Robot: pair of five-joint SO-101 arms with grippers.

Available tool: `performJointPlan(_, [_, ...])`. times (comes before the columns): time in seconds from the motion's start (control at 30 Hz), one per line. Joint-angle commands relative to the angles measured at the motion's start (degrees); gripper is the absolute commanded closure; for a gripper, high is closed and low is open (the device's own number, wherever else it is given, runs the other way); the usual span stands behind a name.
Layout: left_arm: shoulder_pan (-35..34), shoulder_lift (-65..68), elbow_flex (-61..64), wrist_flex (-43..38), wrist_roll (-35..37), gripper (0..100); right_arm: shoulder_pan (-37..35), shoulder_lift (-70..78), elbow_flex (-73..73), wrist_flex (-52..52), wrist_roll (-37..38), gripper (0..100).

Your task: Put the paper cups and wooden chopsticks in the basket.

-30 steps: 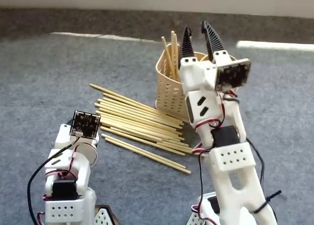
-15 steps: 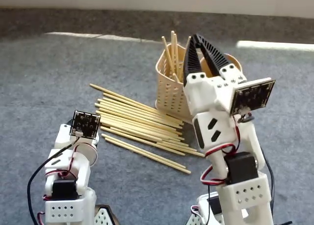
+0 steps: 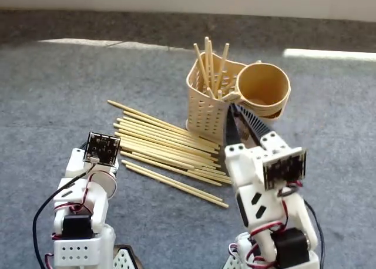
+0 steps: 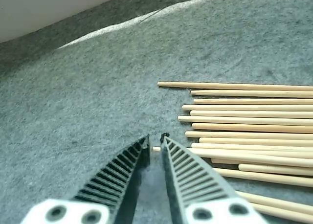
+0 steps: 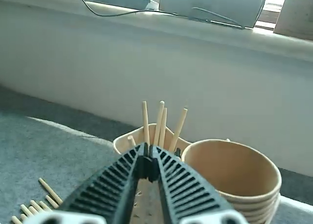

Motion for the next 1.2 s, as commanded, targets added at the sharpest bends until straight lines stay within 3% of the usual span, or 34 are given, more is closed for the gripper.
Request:
performJointPlan(0.0, [-0.7,-0.2,0.7,-0.8,-0.1,95,0.7,-6.5,7.2,1.4,0.8,98.1])
performJointPlan(0.2, [-0.7,-0.2,0.7,-0.8,-0.1,95,1.3,-5.4,10.2,5.4,0.4,98.1])
performJointPlan(0.4, [-0.5,-0.2,0.7,-0.8,-0.1,95,8.3,-5.7,11.6,16.6,0.4,98.1])
performJointPlan(0.57, [-0.4,-0.2,0.7,-0.8,-0.1,94,11.8,-5.7,20.3,16.7,0.4,98.1])
performJointPlan(0.9, [-0.3,-0.2,0.7,-0.8,-0.1,94,11.9,-5.7,32.2,16.7,0.4,98.1])
performJointPlan(1.17, [0.8,-0.2,0.1,-0.7,-0.2,94,14.3,-5.6,34.2,19.0,0.4,98.5])
